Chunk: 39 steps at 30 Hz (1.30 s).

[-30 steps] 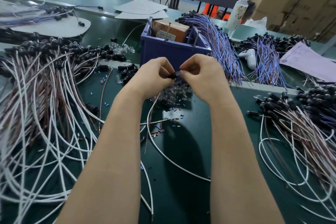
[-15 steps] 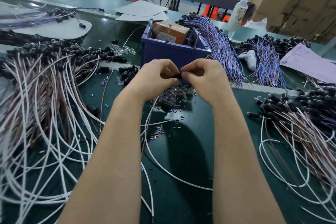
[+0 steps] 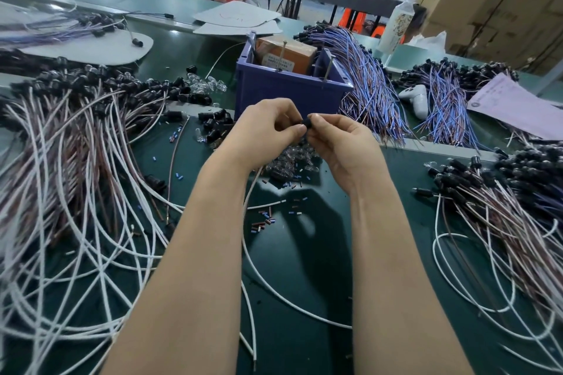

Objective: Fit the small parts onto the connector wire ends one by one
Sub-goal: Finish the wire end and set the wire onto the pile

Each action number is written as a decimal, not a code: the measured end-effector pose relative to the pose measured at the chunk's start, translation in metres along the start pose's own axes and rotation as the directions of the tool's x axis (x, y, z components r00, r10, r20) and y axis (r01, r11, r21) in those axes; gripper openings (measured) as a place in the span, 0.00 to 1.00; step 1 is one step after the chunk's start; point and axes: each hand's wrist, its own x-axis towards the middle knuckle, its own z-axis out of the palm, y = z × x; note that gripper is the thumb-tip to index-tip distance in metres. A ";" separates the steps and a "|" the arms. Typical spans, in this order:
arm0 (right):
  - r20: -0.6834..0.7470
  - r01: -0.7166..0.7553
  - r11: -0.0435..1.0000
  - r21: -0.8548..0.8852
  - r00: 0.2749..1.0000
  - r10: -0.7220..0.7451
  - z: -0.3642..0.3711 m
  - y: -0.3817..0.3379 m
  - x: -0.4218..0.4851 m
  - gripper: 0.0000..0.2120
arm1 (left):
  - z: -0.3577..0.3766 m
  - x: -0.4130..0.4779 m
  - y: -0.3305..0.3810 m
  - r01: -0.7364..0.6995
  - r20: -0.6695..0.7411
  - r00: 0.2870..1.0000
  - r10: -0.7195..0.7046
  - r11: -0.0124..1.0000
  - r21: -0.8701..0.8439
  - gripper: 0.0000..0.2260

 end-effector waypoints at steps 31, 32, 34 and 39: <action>-0.067 0.243 0.873 -0.422 0.953 -0.297 -0.008 -0.014 0.009 0.11 | -0.022 0.007 0.042 0.154 -0.534 0.844 -0.046 0.975 0.159 0.10; -0.101 0.232 0.910 -0.342 0.954 -0.281 -0.008 -0.015 0.009 0.12 | -0.023 0.007 0.039 0.210 -0.419 0.894 -0.160 0.975 0.076 0.16; -0.091 0.213 0.949 -0.234 0.967 -0.239 -0.007 -0.013 0.007 0.13 | -0.016 0.003 0.036 0.386 -0.041 0.920 -0.389 0.921 -0.058 0.24; 0.108 0.034 0.961 -0.276 0.994 -0.004 -0.012 -0.010 0.007 0.14 | -0.005 0.011 0.037 0.332 -0.061 0.860 -0.506 0.647 -0.686 0.14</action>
